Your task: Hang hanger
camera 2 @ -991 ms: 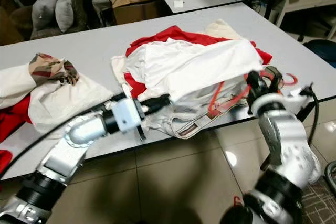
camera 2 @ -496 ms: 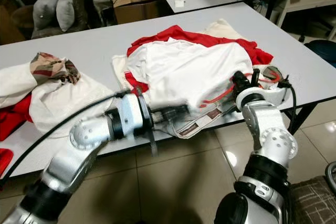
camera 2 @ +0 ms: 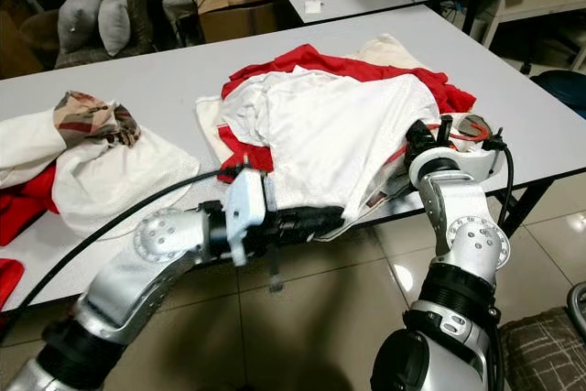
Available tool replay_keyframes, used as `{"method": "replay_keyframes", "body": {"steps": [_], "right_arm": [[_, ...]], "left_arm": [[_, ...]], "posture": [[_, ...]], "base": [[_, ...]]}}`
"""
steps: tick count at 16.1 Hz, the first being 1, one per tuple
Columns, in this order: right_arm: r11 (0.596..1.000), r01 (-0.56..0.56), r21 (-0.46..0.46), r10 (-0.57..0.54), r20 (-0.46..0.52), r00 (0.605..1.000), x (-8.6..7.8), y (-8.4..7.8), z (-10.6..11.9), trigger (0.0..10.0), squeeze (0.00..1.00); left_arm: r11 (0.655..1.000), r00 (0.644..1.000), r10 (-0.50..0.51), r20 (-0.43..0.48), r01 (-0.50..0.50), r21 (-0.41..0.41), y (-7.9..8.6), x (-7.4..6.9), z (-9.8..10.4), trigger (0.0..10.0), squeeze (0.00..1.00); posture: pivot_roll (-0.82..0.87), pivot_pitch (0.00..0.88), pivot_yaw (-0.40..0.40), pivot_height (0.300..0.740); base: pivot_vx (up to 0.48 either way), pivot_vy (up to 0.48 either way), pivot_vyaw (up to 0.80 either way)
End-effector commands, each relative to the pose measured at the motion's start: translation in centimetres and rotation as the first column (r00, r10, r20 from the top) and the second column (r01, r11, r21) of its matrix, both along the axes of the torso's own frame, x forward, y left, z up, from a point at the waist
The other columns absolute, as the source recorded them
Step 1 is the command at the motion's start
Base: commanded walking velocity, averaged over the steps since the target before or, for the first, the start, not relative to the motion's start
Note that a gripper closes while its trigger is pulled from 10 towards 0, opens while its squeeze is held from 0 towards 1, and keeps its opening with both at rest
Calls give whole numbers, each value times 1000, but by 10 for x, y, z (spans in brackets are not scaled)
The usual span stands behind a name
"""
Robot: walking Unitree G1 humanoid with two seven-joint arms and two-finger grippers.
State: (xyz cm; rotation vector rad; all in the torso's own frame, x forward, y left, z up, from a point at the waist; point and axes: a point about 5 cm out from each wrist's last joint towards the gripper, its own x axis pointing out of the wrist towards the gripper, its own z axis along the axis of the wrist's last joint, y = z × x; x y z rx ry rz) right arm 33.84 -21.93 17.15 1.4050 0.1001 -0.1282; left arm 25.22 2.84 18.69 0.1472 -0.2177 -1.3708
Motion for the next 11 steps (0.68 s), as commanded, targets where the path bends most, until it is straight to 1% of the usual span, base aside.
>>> {"method": "replay_keyframes", "body": {"steps": [1, 2, 3, 4, 5, 6, 7, 8, 9, 10, 11], "right_arm": [[996, -67, -61, 66, -15, 998, 0, 16, -3, 10000, 0], [991, -103, -83, 100, -38, 994, -2, 25, -9, 10000, 0], [990, -112, -86, 109, -43, 993, -3, 27, -11, 10000, 0], [987, -131, -97, 127, -54, 990, -4, 33, -13, 10000, 0], [984, -145, -101, 140, -57, 989, -6, 37, -15, 10000, 0], [983, -151, -106, 145, -59, 988, -7, 39, -16, 10000, 0], [982, -152, -109, 147, -60, 987, -8, 40, -17, 10000, 0], [982, -150, -113, 144, -59, 988, -11, 38, -17, 10000, 0], [983, -142, -114, 137, -55, 989, -13, 36, -16, 10000, 0], [984, -136, -116, 131, -52, 990, -14, 34, -15, 10000, 0], [984, -129, -119, 125, -47, 991, -14, 31, -14, 10000, 0]], "left_arm": [[997, 1000, -7, 0, 7, -79, -5, 5, 21, 0, 0], [989, 999, -28, -18, 25, -143, -14, 7, 34, 0, 0], [987, 999, -33, -24, 29, -159, -17, 7, 37, 0, 0], [975, 998, -31, -46, 20, -219, -23, 11, 47, 0, 0], [956, 997, -13, -72, -8, -292, -27, 18, 59, 0, 0], [942, 994, 2, -105, -37, -332, -28, 25, 66, 0, 0], [938, 993, 14, -120, -55, -343, -27, 29, 68, 0, 0], [944, 988, 116, -104, -142, -299, -23, 42, 65, 0, 0], [949, 976, 211, -61, -219, -226, -18, 53, 58, 0, 0], [949, 964, 264, -30, -265, -171, -14, 59, 51, 667, 0], [950, 955, 296, 0, -294, -109, -9, 63, 44, 0, 0]], "posture": [[-42, 27, 115, 740], [-42, 23, 116, 740], [-43, 22, 116, 740], [-45, 18, 123, 740], [-49, 16, 130, 740], [-52, 13, 136, 740], [-52, 13, 136, 740], [-55, 11, 144, 740], [-57, 12, 147, 740], [-57, 13, 147, 740], [-56, 17, 146, 740]], "base": [[0, 0, 0], [0, 0, 0], [0, 0, 0], [0, 0, 0], [0, 0, 0], [0, 0, 0], [0, 0, 0], [0, 0, 0], [0, 0, 0], [0, 0, 0], [0, 0, 0]]}}
